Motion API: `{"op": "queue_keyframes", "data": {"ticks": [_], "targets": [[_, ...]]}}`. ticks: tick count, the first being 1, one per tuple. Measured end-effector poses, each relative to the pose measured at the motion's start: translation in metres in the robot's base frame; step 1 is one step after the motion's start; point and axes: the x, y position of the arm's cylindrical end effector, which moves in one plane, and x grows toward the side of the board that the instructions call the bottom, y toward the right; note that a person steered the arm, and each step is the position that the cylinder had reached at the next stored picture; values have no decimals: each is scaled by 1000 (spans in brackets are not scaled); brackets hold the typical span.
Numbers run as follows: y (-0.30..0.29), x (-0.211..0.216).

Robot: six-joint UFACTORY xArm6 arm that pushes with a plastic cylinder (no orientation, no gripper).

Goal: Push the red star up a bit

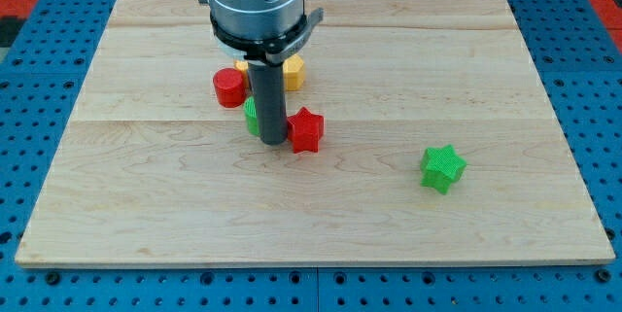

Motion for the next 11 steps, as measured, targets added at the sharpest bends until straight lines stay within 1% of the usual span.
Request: {"op": "queue_keyframes", "data": {"ticks": [2,4,5,6,7,8,9,10,11], "targets": [[-3,-14],[-2,-14],[-2,24],[11,55],[67,59],[93,46],[71,26],[44,21],[34,20]]}}
